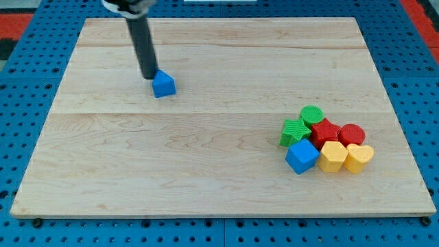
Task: Push blue triangle into green star
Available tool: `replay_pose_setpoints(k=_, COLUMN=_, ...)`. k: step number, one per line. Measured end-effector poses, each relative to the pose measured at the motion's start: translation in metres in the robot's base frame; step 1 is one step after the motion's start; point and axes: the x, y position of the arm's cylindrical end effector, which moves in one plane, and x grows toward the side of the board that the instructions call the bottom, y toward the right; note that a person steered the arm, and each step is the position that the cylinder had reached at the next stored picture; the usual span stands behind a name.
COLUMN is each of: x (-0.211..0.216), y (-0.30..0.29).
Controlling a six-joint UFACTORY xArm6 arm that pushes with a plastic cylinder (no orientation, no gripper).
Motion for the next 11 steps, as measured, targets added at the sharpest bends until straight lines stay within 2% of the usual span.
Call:
replay_pose_setpoints(k=1, x=0.028, y=0.031)
replay_pose_setpoints(k=3, x=0.068, y=-0.006)
replay_pose_setpoints(k=4, x=0.078, y=0.059)
replay_pose_setpoints(k=5, x=0.066, y=0.088)
replay_pose_setpoints(k=6, x=0.029, y=0.029)
replay_pose_setpoints(k=7, x=0.029, y=0.074)
replay_pose_setpoints(k=9, x=0.069, y=0.179)
replay_pose_setpoints(k=10, x=0.081, y=0.192)
replay_pose_setpoints(k=11, x=0.078, y=0.172)
